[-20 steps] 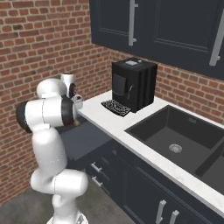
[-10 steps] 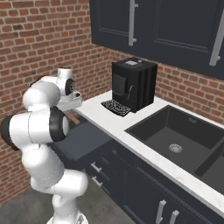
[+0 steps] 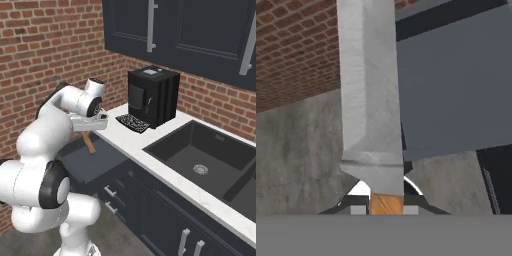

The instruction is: Pick up the knife from the drawer and place it on the cutting board. Then place the meat from the plate to the cutting board.

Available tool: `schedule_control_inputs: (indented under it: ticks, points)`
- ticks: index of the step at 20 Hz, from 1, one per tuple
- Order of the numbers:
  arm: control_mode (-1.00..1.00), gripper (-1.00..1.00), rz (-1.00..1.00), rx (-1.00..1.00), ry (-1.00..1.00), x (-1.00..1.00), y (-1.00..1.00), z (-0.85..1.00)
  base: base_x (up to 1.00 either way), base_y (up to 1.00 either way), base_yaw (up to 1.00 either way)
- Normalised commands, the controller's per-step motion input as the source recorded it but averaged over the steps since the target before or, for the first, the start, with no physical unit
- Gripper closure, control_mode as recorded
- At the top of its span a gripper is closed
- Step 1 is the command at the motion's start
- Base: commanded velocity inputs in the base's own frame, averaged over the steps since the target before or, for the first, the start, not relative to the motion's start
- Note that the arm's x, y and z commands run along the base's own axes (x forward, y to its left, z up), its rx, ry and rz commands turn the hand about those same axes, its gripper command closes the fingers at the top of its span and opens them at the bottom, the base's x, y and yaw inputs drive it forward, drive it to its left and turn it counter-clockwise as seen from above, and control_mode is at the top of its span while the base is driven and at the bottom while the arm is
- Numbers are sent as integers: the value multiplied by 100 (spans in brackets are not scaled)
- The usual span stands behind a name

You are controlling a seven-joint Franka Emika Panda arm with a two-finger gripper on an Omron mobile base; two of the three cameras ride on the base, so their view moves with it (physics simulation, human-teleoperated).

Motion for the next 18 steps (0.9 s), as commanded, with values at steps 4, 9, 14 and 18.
schedule_control_inputs:
  ticks: [4,9,14,18]
  points:
    - [-100,100,-27,15,0,-2,-48,24,0,0,0]
    - [-100,100,-23,2,0,0,-21,15,0,0,0]
    - [-100,100,-25,0,3,1,-8,2,0,0,0]
    - [-100,100,-37,0,4,0,-2,0,0,0,0]
